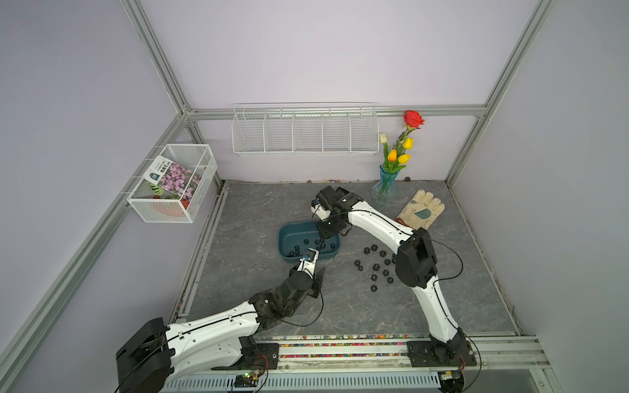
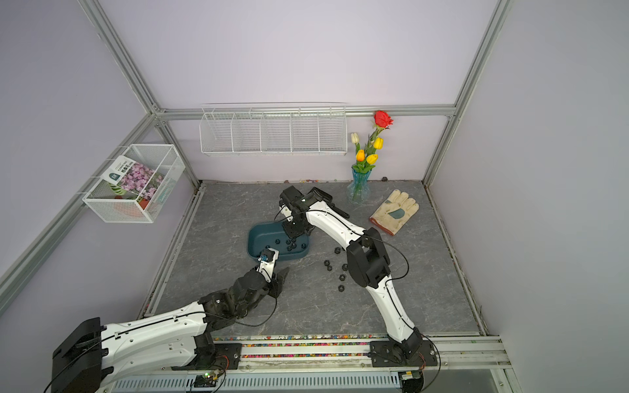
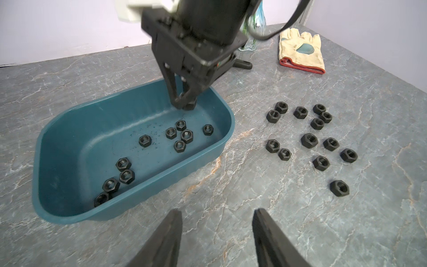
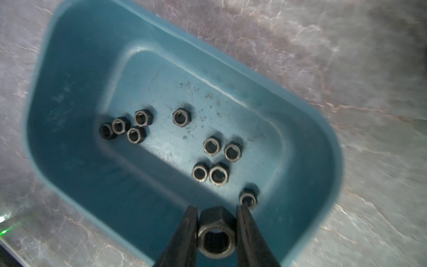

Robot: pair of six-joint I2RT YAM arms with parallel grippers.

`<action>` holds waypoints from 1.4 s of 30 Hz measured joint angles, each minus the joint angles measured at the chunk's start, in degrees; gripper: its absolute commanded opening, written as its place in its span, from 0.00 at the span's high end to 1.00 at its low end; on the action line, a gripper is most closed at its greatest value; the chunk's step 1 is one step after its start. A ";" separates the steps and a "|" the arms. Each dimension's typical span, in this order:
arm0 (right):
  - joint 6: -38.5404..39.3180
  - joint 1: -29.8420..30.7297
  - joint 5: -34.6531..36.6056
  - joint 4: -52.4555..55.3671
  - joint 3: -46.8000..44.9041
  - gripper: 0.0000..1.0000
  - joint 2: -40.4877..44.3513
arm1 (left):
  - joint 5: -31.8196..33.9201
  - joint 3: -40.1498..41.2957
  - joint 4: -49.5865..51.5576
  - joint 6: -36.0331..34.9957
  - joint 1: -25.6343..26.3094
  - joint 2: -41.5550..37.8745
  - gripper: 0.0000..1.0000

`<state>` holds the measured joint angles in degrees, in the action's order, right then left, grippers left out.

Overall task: Put the nuts on the desktop into the storage box
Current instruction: Place the nut in the storage box.

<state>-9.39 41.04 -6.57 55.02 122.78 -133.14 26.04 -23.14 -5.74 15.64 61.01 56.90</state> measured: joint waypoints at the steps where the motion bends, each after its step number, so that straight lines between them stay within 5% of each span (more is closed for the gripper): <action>1: 0.02 0.07 -0.39 0.31 0.79 0.83 -1.16 | 0.15 0.13 -0.59 -0.20 0.00 0.17 0.46; 21: -0.20 1.07 -2.73 0.35 7.21 0.82 -10.38 | 1.62 1.92 -4.90 -1.84 0.00 0.83 0.45; 32: -0.37 1.27 -2.49 0.35 7.43 0.63 -10.45 | 1.53 1.92 -4.87 -1.99 0.00 0.85 0.45; 42: -0.22 1.40 -2.25 0.52 7.43 0.56 -10.93 | 1.53 1.92 -3.78 -1.99 0.00 0.85 0.45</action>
<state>-9.61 42.44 -8.82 55.55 130.21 -144.07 27.57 -21.21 -9.52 13.65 61.01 57.76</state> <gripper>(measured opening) 0.435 0.551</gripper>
